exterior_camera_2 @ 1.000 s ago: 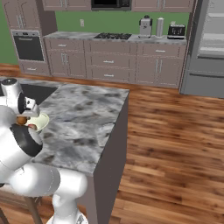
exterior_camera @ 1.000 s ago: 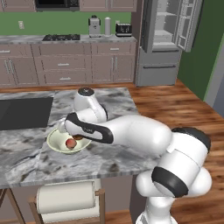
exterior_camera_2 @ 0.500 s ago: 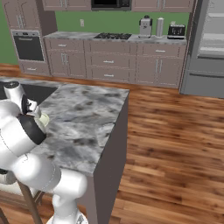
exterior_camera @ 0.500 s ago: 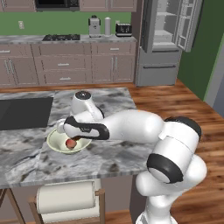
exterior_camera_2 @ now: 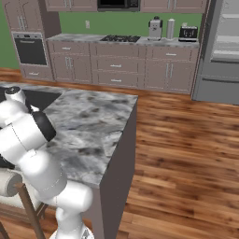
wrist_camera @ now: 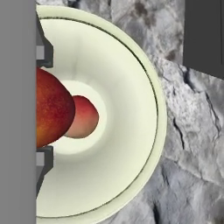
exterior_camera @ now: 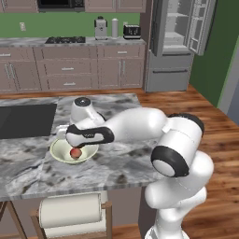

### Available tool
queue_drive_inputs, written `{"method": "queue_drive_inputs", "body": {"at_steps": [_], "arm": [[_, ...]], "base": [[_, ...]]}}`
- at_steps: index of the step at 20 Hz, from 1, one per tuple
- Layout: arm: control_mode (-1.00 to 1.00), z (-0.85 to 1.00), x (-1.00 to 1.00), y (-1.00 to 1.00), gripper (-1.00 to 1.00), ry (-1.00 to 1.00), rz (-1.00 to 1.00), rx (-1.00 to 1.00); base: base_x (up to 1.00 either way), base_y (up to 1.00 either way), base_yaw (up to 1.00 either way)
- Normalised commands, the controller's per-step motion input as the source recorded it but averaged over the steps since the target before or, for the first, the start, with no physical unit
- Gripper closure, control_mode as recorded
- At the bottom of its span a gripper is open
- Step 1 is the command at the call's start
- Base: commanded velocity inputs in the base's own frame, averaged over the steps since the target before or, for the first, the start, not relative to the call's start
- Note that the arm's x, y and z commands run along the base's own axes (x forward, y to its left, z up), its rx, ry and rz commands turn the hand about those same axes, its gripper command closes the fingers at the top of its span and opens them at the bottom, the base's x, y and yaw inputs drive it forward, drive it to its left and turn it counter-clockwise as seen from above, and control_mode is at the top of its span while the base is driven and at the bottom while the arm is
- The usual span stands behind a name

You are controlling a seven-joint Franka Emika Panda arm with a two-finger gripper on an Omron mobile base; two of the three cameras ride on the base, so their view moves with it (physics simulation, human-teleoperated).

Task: Retrieve the peach and mango from the fridge and place them into the bowl on the dining table.

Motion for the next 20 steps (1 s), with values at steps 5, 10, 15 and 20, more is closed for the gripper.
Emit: {"method": "queue_drive_inputs", "body": {"at_steps": [5, 10, 15, 20], "arm": [[-1.0, -0.13, 0.05, 0.05, 1.0, 0.0, -0.07, 0.0], [-1.0, -0.14, 0.0, 0.0, 1.0, 0.0, -0.09, 0.0], [-1.0, -0.06, 0.0, 0.0, -1.0, 0.0, -0.08, 0.0], [-1.0, -0.02, 0.0, 0.0, -1.0, 0.0, -0.08, 0.0]], "base": [[0.0, 0.0, 0.0], [0.0, 0.0, 0.0], [0.0, 0.0, 0.0], [0.0, 0.0, 0.0]]}}
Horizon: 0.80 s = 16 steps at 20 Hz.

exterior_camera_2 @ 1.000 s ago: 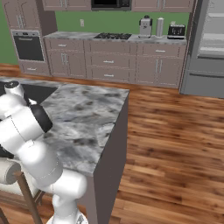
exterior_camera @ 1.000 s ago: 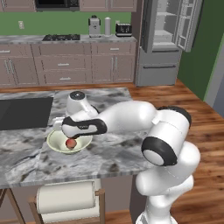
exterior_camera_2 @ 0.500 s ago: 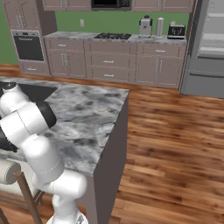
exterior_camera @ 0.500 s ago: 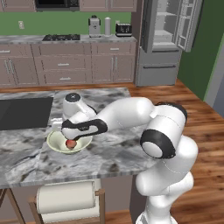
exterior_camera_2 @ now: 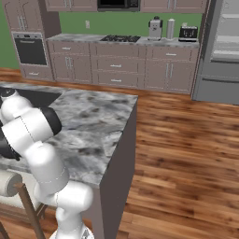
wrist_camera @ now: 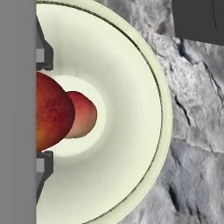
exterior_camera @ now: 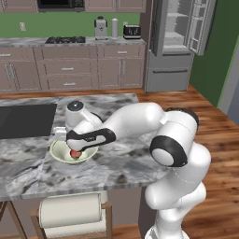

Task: Retrieve the peach and mango from the fridge and place them into the bowl on the dining table.

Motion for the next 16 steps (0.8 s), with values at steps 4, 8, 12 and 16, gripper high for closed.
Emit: {"method": "queue_drive_inputs", "body": {"at_steps": [4, 8, 12, 16], "arm": [[-1.0, 0.0, 0.0, 0.0, -1.0, 0.0, -0.07, 0.0], [-1.0, 0.0, 0.0, 0.0, -1.0, 0.0, -0.06, 0.0], [-1.0, 0.02, 0.0, 0.0, -1.0, 0.0, -0.08, 0.0], [-1.0, 0.23, -0.11, -0.04, -1.0, 0.0, -0.07, 0.0]], "base": [[0.0, 0.0, 0.0], [0.0, 0.0, 0.0], [0.0, 0.0, 0.0], [0.0, 0.0, 0.0]]}}
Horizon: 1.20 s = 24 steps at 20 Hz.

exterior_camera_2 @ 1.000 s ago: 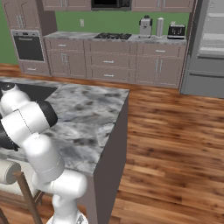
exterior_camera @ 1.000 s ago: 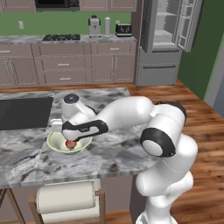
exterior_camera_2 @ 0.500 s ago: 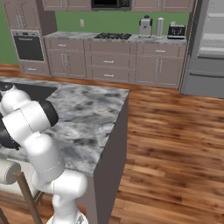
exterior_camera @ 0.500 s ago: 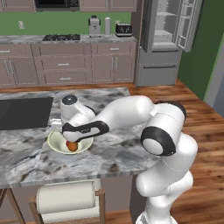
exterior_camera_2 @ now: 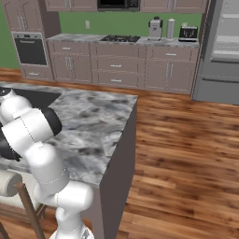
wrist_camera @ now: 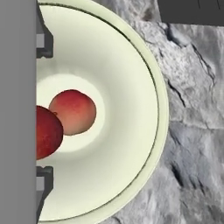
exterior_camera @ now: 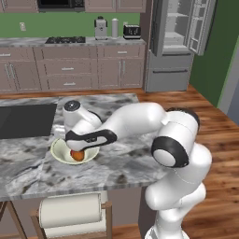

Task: Retrieve the peach and mango from the fridge and place them into the bowl on the dining table.

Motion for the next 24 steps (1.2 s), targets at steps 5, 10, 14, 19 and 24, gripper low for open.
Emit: {"method": "queue_drive_inputs", "body": {"at_steps": [5, 10, 14, 19, 24], "arm": [[-1.0, 0.61, -0.54, -0.3, -1.0, -0.01, -0.07, 0.0], [-1.0, 0.85, -0.58, -0.4, -1.0, -0.07, -0.02, 0.03], [-1.0, 0.79, -0.58, -0.65, -1.0, -0.08, -0.04, 0.13], [-1.0, 0.65, -0.64, -0.84, -1.0, -0.1, -0.05, 0.19], [-1.0, 0.63, -0.76, -0.83, -1.0, -0.14, 0.0, 0.22]], "base": [[0.0, 0.0, 0.0], [0.0, 0.0, 0.0], [0.0, 0.0, 0.0], [0.0, 0.0, 0.0], [0.0, 0.0, 0.0]]}}
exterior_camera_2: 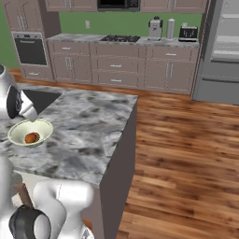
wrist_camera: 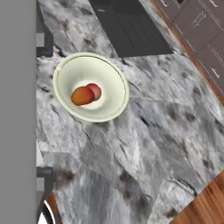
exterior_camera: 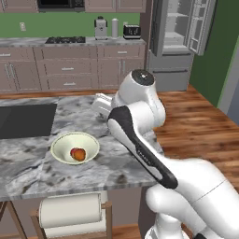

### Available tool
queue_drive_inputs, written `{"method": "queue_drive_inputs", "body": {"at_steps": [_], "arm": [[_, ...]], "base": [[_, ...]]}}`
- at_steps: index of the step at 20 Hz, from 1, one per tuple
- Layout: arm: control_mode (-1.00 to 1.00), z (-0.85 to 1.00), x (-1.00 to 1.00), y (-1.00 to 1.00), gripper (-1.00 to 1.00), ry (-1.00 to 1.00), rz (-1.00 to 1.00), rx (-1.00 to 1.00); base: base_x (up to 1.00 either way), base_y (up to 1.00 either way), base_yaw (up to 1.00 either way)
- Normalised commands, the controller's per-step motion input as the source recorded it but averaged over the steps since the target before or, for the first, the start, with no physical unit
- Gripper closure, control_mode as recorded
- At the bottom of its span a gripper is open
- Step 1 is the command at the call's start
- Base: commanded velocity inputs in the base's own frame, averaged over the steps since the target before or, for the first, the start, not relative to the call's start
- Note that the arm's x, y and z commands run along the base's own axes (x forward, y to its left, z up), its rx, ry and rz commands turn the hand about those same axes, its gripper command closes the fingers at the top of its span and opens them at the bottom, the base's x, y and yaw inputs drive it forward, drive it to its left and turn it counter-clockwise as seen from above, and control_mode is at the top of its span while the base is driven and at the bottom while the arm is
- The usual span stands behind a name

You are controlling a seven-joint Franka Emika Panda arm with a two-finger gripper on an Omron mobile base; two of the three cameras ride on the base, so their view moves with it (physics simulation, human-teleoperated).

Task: Retrieve the peach and mango from the fridge and place them into the bowl on the dining table.

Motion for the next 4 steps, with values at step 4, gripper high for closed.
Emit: {"method": "queue_drive_inputs", "body": {"at_steps": [4], "arm": [[-1.0, 0.49, -1.0, -0.56, -1.0, -0.2, 0.14, 0.1]], "base": [[0.0, 0.0, 0.0]]}}
